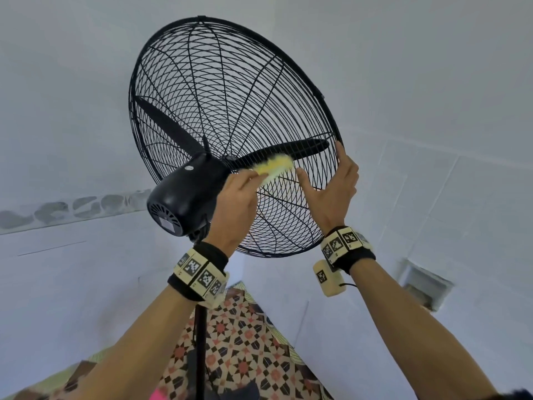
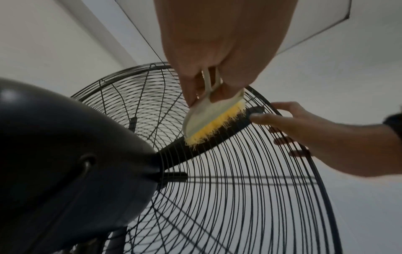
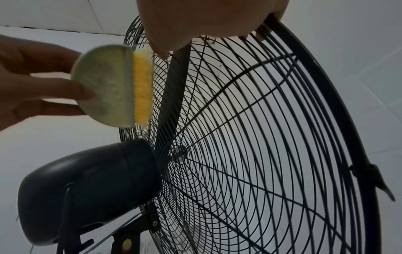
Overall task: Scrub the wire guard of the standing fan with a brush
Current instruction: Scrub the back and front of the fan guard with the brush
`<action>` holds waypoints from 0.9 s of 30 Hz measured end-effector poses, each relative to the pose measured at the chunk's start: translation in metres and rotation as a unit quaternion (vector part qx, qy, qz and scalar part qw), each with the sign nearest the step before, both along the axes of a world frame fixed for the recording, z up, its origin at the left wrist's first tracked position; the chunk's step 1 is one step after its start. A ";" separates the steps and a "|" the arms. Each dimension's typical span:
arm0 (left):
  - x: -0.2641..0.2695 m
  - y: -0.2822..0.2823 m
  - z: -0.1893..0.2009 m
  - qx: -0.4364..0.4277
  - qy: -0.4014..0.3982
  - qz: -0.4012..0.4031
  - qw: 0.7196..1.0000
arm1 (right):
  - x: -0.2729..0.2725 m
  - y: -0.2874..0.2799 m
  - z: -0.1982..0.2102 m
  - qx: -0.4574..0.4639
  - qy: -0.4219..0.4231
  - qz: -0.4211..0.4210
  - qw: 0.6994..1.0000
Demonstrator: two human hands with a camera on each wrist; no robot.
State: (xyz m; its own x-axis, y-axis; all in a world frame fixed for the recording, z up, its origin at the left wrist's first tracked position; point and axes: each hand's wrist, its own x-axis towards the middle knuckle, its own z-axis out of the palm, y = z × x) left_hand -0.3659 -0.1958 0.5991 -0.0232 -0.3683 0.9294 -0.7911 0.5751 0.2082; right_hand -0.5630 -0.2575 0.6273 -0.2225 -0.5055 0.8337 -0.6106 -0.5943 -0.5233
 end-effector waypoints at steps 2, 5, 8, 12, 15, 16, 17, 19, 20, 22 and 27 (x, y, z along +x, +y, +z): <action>0.003 -0.003 0.004 -0.040 0.057 -0.001 0.998 | 0.000 0.002 -0.001 -0.014 -0.033 0.019 0.999; -0.003 -0.005 -0.018 -0.041 0.031 -0.024 0.998 | 0.000 0.004 0.005 -0.008 -0.077 0.026 0.997; -0.006 -0.002 -0.042 -0.007 -0.015 -0.068 0.998 | -0.004 0.000 0.008 0.003 -0.056 0.006 0.998; 0.004 0.010 -0.012 -0.076 0.072 -0.095 0.990 | -0.009 -0.005 0.007 -0.017 -0.027 0.002 0.999; 0.009 0.008 0.026 -0.115 0.113 -0.105 0.981 | -0.005 -0.005 0.007 -0.025 -0.067 0.036 0.997; 0.007 0.005 0.031 -0.114 0.099 -0.114 0.982 | -0.005 -0.006 0.008 -0.027 -0.077 0.052 0.995; 0.005 0.001 0.030 -0.105 0.082 -0.128 0.983 | -0.006 -0.006 0.009 -0.025 -0.079 0.064 0.994; -0.001 -0.006 0.019 -0.089 0.057 -0.156 0.982 | -0.009 -0.008 0.011 -0.014 -0.072 0.076 0.994; -0.002 -0.008 0.014 -0.086 0.057 -0.168 0.980 | -0.011 -0.009 0.011 -0.009 -0.068 0.078 0.995; -0.002 -0.013 0.010 -0.084 0.055 -0.186 0.977 | -0.013 -0.010 0.009 -0.010 -0.062 0.075 0.995; 0.006 -0.018 0.015 -0.052 -0.037 -0.207 0.976 | -0.012 -0.012 0.011 -0.011 -0.057 0.077 0.995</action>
State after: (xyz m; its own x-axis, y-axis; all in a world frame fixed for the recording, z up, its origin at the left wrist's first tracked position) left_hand -0.3599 -0.2133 0.6138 -0.2178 -0.2160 0.9518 -0.4961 0.8643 0.0827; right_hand -0.5752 -0.2692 0.6384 -0.2385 -0.5233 0.8181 -0.4486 -0.6878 -0.5707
